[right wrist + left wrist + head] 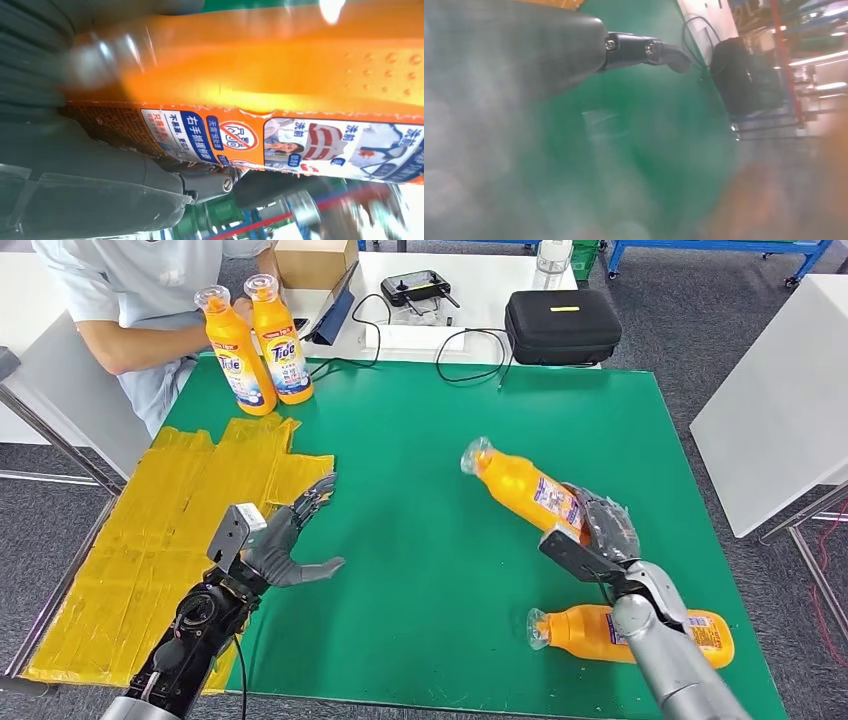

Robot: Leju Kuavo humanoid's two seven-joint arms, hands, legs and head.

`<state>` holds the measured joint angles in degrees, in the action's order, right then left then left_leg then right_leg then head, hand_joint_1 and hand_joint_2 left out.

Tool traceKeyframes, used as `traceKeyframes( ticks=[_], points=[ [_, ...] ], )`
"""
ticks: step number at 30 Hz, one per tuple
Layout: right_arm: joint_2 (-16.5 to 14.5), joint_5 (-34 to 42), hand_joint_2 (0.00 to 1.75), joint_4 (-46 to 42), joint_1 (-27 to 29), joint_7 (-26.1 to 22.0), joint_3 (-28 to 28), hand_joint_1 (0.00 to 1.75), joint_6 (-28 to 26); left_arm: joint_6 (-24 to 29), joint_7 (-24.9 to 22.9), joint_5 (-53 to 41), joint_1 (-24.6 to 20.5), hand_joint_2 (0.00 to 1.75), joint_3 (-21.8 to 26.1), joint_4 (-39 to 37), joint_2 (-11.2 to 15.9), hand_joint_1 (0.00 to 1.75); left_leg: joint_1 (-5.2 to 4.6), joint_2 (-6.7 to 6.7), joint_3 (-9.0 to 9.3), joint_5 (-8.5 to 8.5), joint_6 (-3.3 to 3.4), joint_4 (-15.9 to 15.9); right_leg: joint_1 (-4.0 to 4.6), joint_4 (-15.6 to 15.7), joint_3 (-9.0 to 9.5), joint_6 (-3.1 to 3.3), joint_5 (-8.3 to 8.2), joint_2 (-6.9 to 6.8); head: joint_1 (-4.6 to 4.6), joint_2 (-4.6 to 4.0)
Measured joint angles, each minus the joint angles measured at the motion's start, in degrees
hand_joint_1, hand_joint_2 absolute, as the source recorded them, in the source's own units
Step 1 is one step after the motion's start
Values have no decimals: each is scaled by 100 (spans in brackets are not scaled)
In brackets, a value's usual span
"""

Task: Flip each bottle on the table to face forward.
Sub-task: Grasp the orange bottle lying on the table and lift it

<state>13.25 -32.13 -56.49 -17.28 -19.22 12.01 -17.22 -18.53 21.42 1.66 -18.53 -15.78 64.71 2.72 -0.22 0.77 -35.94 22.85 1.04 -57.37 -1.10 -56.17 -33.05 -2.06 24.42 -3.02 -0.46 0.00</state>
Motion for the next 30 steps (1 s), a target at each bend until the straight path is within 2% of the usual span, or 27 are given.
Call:
traceKeyframes(
  ticks=[4,7,14,19,24,30],
  points=[
    [-777,685,175,-846,310,-92,-464,175,-124,10,-248,-184,-107,175,-235,40,-48,0,11,-1,-5,-2,-3,1,10,0,-4,3,3,-8,2,0],
    [-1136,751,175,-1160,400,-116,-530,175,-182,38,-378,-227,-240,175,-409,40,-121,0,12,3,-6,-2,-3,1,9,0,-6,3,2,-2,1,0],
    [-1450,861,175,-1432,500,-146,-551,175,-220,85,-440,-215,-372,175,-592,59,-172,0,5,1,-6,-3,-3,-1,-2,1,-5,1,0,-4,3,0],
    [-1681,1040,175,-1515,528,-348,-526,175,-214,11,-601,-10,-538,175,-729,60,-230,0,-2,2,-6,-3,-3,-1,-2,0,-8,0,-1,-3,2,0],
    [-1984,1368,175,-1523,521,-438,-204,175,-216,69,-904,522,-901,175,-918,64,-394,0,0,2,-6,-4,-3,0,0,-2,-7,0,-1,-2,2,0],
    [-2167,1408,175,-1379,453,-456,396,175,-150,164,-984,925,-1142,175,-1145,67,-449,0,0,2,-7,-4,-3,0,0,-2,-8,0,-1,-2,3,0]
  ],
)
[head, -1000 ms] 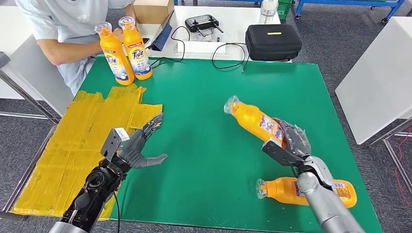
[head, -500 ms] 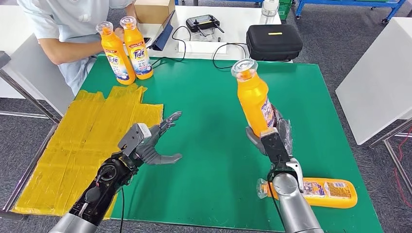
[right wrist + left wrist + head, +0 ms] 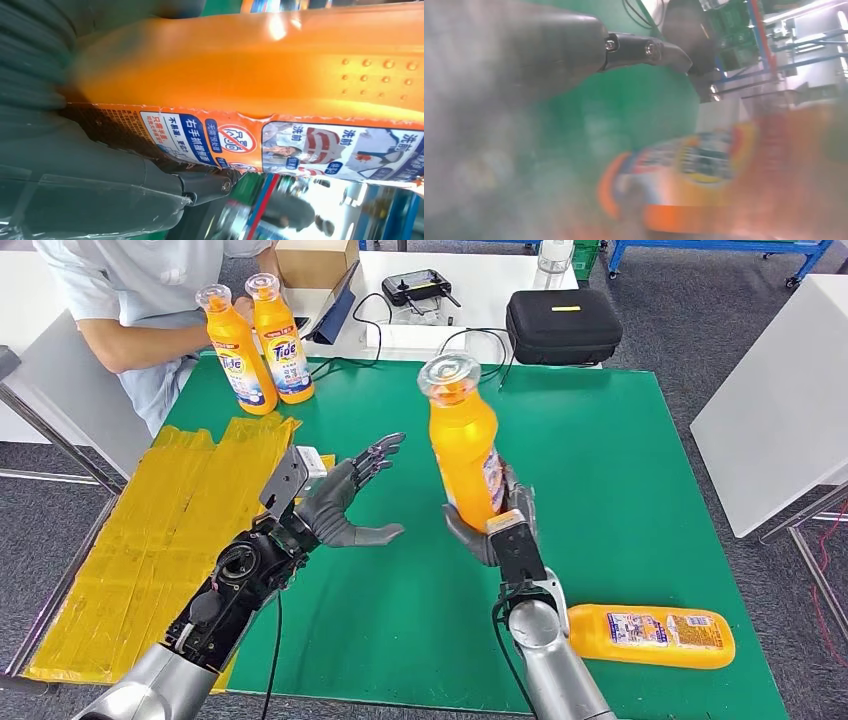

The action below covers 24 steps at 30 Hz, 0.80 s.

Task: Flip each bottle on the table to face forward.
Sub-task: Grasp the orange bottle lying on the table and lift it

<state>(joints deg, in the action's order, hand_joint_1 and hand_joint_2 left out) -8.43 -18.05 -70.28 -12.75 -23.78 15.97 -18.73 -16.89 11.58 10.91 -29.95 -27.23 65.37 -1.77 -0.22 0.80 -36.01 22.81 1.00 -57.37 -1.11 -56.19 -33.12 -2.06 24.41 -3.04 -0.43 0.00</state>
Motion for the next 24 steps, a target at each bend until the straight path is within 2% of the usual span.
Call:
traceKeyframes(
  ticks=[9,17,24],
  points=[
    [-201,-347,175,627,-125,-170,1005,175,-5,9,-55,591,-151,175,-96,-50,33,0,0,0,-1,0,0,0,-1,0,-1,0,0,0,0,0],
    [-228,-628,175,984,-347,-99,1437,175,-229,-204,-112,970,-153,175,-110,-184,113,0,-1,0,-1,-2,0,-1,-1,0,-2,1,0,1,0,0],
    [-268,-623,175,1261,-503,-85,1604,175,-297,-222,-146,1168,-143,175,-132,-286,120,0,0,1,-2,-3,-1,-1,-1,0,-3,1,0,1,-1,0]
  ],
)
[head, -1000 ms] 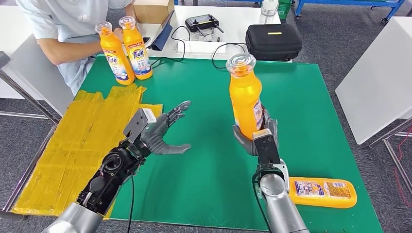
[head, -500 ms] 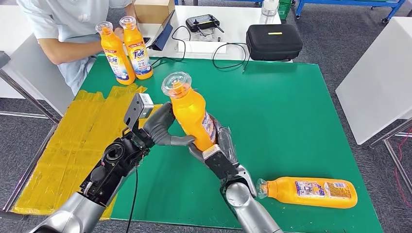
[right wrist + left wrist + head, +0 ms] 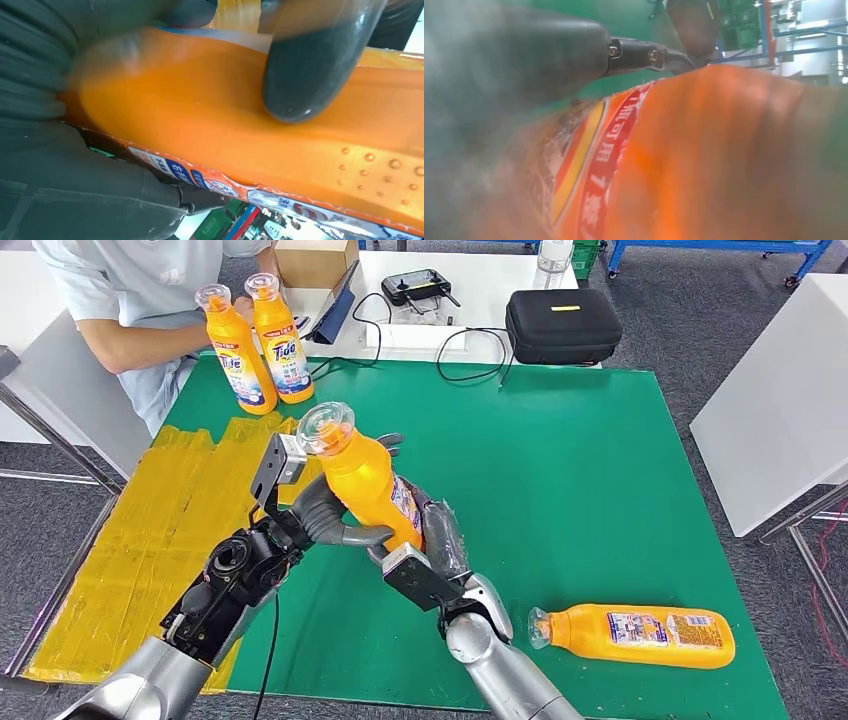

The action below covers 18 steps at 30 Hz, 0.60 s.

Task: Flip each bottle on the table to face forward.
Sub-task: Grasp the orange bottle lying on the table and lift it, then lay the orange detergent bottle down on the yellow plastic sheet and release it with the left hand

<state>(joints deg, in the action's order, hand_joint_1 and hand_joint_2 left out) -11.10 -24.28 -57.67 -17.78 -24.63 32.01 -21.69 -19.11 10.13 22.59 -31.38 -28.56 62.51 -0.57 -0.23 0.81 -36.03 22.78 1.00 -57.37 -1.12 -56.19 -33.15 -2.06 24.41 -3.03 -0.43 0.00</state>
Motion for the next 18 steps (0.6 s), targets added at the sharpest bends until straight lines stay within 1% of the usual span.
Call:
traceKeyframes(
  ticks=[3,4,5,7,8,9,14,18],
  points=[
    [0,38,175,75,-45,2,57,175,-10,49,-6,91,24,175,-14,-17,0,0,0,0,0,0,0,0,0,0,-1,0,0,0,0,0],
    [0,51,175,94,-57,2,71,175,-11,75,-6,121,35,175,-19,-17,0,4,0,0,0,0,0,0,0,0,-1,0,0,0,1,0],
    [0,60,175,111,-68,2,79,175,-12,97,-6,143,44,175,-24,-18,0,24,0,0,0,0,0,0,0,0,-1,0,0,0,1,0],
    [-1,65,175,143,-86,2,91,175,-18,140,-7,187,59,175,-31,-23,0,112,0,0,0,0,0,0,0,0,0,0,0,0,0,0],
    [-1,66,175,159,-96,6,97,175,-31,185,-7,229,69,175,-32,-27,-2,151,0,0,0,0,0,0,0,0,-1,0,0,0,0,0],
    [-2,66,175,174,-107,15,103,175,-51,250,-9,286,84,175,-31,-30,-8,175,0,0,0,0,0,0,0,0,-1,0,0,0,0,0],
    [-3,81,175,252,-166,60,137,175,-207,679,-42,713,242,175,19,-31,-120,175,-1,0,0,0,0,0,-1,1,-1,0,0,0,2,0],
    [-10,84,175,293,-168,61,171,175,-277,784,-58,874,326,175,74,-31,-174,175,0,0,0,0,0,0,-1,1,-2,0,0,0,0,0]
  ],
)
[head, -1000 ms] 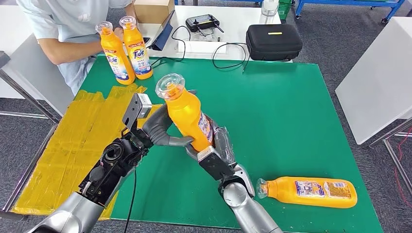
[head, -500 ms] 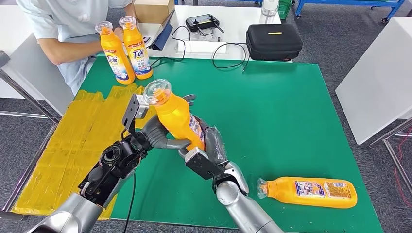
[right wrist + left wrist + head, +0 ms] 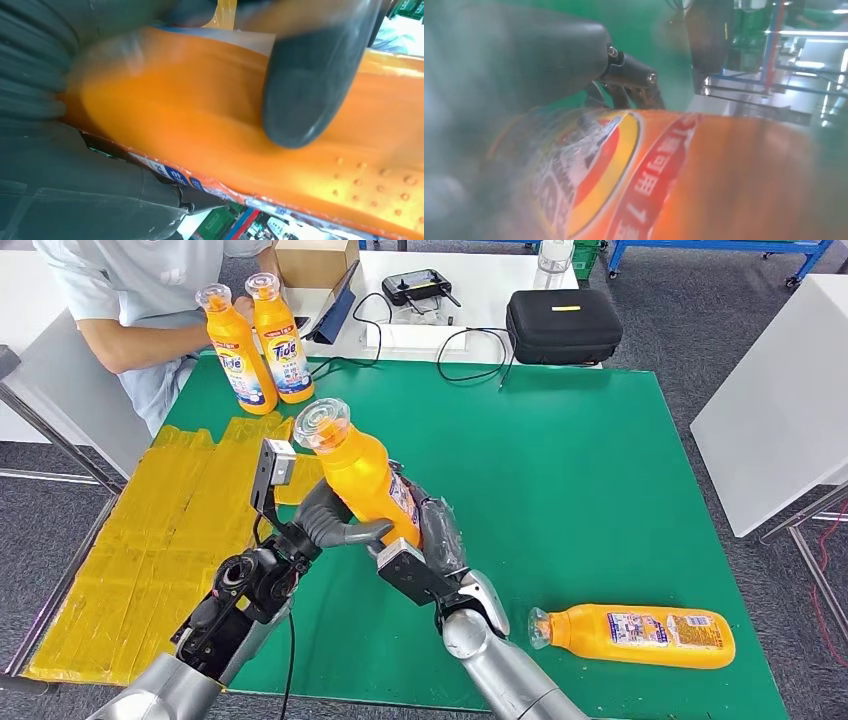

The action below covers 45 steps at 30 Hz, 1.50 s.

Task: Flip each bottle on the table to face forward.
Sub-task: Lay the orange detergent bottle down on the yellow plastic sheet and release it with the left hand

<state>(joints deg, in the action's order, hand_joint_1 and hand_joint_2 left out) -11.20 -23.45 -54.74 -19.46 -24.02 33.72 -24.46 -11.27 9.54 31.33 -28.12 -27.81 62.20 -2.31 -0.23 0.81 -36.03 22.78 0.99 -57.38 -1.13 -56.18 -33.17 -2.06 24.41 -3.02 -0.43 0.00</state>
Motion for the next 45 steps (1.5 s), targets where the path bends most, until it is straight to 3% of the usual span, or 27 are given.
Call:
traceKeyframes(
  ticks=[7,9,11,13,21,30,37,42,45],
  points=[
    [-11,69,175,31,28,-2,37,175,-135,243,19,289,114,175,72,34,-101,175,0,1,0,0,0,0,0,0,-1,0,0,1,0,0],
    [-16,94,175,31,47,-4,36,159,-203,328,31,344,154,175,93,54,-140,175,0,1,0,0,0,0,0,0,-1,0,0,1,1,0],
    [-20,100,175,20,70,-7,29,72,-277,414,46,380,202,175,109,99,-172,175,0,1,0,0,0,0,-1,1,-2,0,0,1,1,0],
    [-21,84,175,-22,117,-19,20,0,-363,511,70,394,243,175,121,159,-187,175,0,1,0,0,0,0,-1,1,-1,0,0,1,-1,0],
    [51,-165,175,-681,820,-127,0,0,-648,1083,337,109,259,175,514,385,-168,175,2,0,-3,2,-1,2,2,0,-2,0,0,1,1,0],
    [378,-117,175,-1949,1409,-87,-55,0,-580,1681,660,-1086,365,175,808,580,21,175,-1,-2,-5,2,-1,1,-1,1,-1,1,1,-2,2,0],
    [691,-6,175,-3126,1927,81,-398,0,-202,3011,1017,-3884,543,175,840,686,176,175,-2,-4,-5,3,0,1,-2,2,-1,1,2,-3,1,0],
    [908,-74,175,-4064,2428,220,-1021,0,209,2972,23,-7151,782,175,821,791,495,175,-2,0,-5,7,-1,2,-2,3,-3,1,2,2,1,0],
    [983,-109,175,-4481,2671,288,-1509,0,422,2757,-324,-8239,908,175,821,777,738,175,-1,1,-5,8,-2,2,-1,3,-6,1,2,5,1,0]
  ],
)
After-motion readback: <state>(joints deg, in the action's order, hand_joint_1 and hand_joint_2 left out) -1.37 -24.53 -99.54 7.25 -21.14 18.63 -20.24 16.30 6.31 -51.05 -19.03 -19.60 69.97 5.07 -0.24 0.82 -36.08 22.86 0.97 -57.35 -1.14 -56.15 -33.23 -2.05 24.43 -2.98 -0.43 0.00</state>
